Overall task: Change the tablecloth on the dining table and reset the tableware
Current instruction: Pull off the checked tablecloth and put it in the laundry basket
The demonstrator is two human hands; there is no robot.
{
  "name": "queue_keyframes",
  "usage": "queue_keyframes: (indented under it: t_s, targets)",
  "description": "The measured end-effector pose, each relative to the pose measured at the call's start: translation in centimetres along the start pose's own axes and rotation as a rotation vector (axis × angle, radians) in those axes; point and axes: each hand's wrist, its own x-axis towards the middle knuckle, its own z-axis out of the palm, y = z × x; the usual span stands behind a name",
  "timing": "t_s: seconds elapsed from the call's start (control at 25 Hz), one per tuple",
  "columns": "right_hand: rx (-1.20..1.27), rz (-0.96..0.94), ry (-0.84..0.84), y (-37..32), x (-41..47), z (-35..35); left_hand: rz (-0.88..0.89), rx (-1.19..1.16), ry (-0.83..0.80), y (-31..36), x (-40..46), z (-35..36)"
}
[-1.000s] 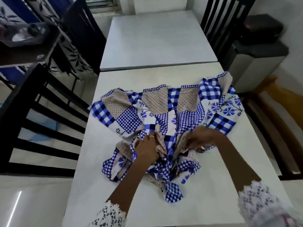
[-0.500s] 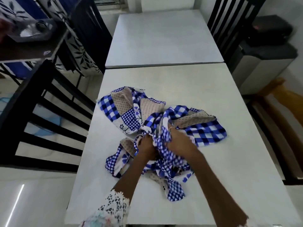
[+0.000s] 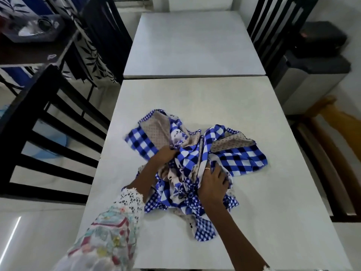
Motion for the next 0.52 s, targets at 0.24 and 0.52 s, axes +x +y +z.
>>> queue_keyframes:
  t_s: [0.24,0.52]
  targets:
    - [-0.016,0.007,0.112,1.8,1.8,1.6,0.400,-0.023,0.054,1.0,-5.1,0.9]
    - [0.162,-0.280,-0.291,6.4,9.5,3.2,0.296,0.201,0.145,-0.9,-5.7,7.1]
